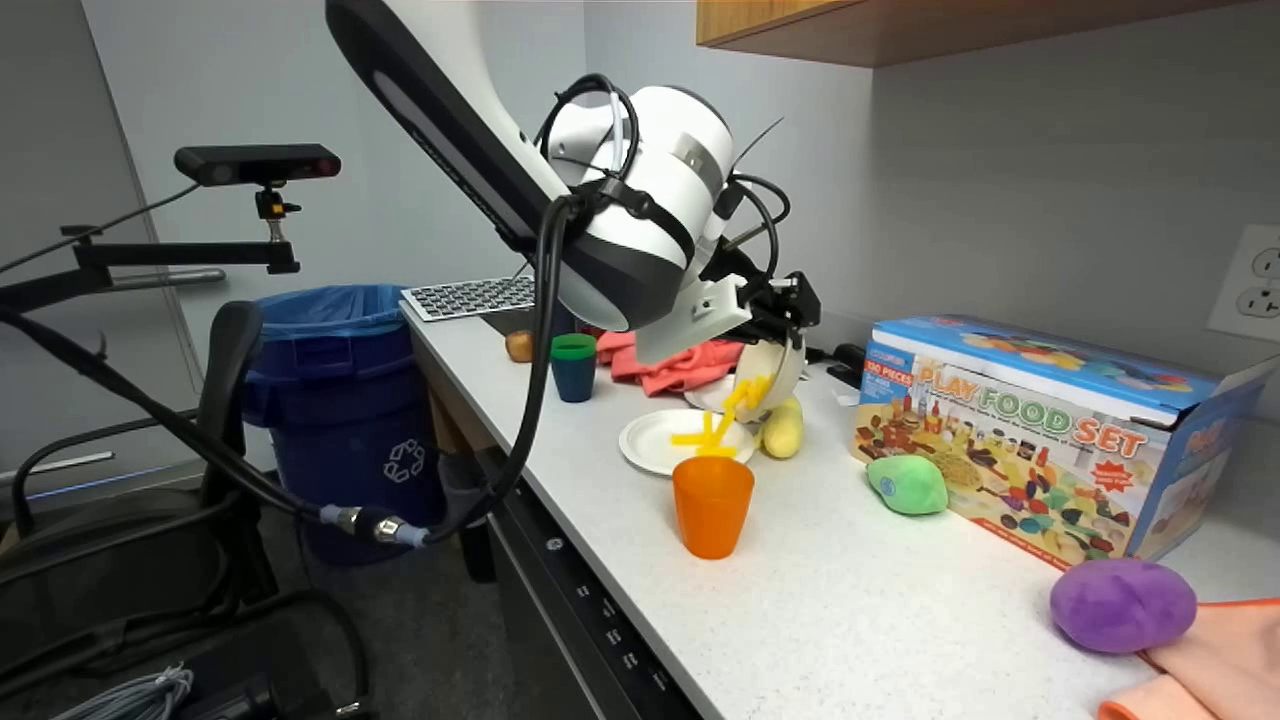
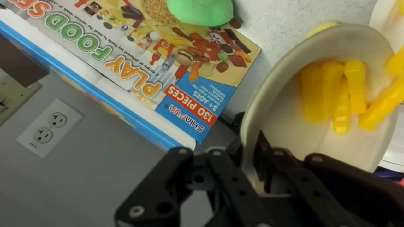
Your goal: Pick up the plate and pour it's contents on the other plate
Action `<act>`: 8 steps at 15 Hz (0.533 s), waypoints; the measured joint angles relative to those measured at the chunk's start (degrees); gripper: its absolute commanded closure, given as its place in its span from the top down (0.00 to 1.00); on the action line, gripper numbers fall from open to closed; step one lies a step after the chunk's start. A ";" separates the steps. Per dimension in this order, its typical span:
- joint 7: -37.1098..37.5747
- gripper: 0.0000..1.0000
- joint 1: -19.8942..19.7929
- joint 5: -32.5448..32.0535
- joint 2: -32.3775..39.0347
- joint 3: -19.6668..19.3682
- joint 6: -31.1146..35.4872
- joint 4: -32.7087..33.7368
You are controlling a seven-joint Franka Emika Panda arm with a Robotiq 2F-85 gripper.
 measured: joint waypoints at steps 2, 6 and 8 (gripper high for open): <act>3.56 0.02 0.00 -4.63 0.00 0.27 0.00 0.48; 9.93 0.02 0.00 -14.06 0.00 0.87 0.00 1.64; 12.46 0.02 0.00 -18.19 0.00 1.17 0.00 2.15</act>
